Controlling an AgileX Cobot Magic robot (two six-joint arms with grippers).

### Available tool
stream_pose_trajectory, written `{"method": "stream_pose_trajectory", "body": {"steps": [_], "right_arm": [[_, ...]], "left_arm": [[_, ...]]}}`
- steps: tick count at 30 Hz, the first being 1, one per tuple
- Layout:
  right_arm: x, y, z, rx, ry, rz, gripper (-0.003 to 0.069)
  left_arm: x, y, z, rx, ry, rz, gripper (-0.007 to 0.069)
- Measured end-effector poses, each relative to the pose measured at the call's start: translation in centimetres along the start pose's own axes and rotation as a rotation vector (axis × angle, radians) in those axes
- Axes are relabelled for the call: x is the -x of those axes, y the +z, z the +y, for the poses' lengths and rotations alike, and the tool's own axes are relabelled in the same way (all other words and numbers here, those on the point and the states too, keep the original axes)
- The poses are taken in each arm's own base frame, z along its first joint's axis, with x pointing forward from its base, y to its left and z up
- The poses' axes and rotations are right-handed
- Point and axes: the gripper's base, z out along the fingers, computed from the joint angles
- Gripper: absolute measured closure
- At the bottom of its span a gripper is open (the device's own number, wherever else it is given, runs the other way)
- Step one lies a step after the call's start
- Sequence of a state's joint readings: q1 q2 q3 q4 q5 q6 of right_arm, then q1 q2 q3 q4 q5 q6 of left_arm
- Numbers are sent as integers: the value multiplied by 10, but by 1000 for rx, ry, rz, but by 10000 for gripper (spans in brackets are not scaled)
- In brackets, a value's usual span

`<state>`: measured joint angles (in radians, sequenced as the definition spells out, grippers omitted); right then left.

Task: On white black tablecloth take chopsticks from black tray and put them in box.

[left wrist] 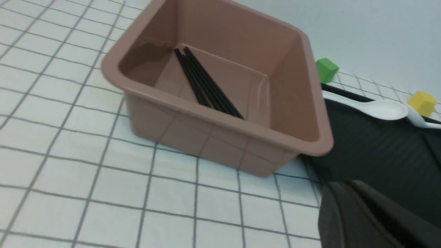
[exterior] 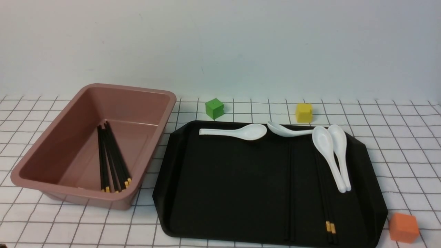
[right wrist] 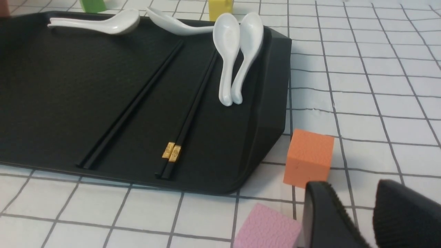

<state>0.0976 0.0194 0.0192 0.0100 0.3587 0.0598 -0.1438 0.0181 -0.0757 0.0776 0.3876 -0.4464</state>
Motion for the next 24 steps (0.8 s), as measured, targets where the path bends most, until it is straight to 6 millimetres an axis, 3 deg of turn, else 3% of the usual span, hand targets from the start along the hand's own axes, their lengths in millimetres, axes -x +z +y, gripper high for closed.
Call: {"method": "stream_pose_trajectory", "body": {"steps": [5,24], "right_arm": [[0,0,0,0,0,0,419],[0,0,0,0,0,0,419]], "left_arm": [[-30,8,14,76,-2,77,637],[-30,8,14,73,2,65,633]]}}
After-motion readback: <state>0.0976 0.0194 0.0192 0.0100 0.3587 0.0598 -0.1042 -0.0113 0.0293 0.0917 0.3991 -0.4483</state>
